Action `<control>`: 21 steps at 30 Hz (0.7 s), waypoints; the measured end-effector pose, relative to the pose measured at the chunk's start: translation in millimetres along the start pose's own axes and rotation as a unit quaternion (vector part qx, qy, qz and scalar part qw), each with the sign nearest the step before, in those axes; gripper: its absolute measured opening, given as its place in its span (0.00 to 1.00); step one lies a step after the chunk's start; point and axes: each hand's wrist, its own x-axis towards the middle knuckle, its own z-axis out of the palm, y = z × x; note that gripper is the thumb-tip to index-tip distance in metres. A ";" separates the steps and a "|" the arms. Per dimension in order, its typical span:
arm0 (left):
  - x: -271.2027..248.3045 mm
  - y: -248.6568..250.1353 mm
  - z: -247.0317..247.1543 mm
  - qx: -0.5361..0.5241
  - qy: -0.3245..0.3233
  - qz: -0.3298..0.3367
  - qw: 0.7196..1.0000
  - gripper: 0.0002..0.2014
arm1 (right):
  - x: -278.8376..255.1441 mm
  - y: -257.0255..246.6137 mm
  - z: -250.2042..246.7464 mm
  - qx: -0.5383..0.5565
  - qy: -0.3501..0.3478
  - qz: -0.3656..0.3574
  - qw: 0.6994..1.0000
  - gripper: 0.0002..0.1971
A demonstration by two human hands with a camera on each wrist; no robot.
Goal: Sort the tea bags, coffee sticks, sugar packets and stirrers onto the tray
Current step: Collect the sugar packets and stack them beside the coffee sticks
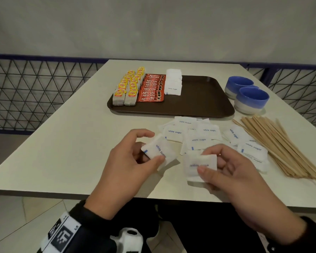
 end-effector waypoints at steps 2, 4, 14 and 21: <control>1.1 0.7 -0.6 -0.028 0.003 -0.006 1.000 0.24 | 5.8 -1.7 8.8 0.042 0.007 0.014 0.999 0.11; 1.0 1.9 -1.6 -0.046 0.001 -0.011 0.999 0.25 | 10.7 -3.0 17.3 0.050 -0.002 0.011 0.999 0.12; 1.2 2.1 -8.8 -0.134 -0.028 -0.024 0.990 0.23 | 22.7 -5.1 39.5 0.029 0.002 0.012 1.000 0.13; 2.9 -1.6 -6.2 -0.137 -0.073 -0.034 0.987 0.21 | 25.3 -4.6 42.3 0.008 0.053 0.017 0.998 0.15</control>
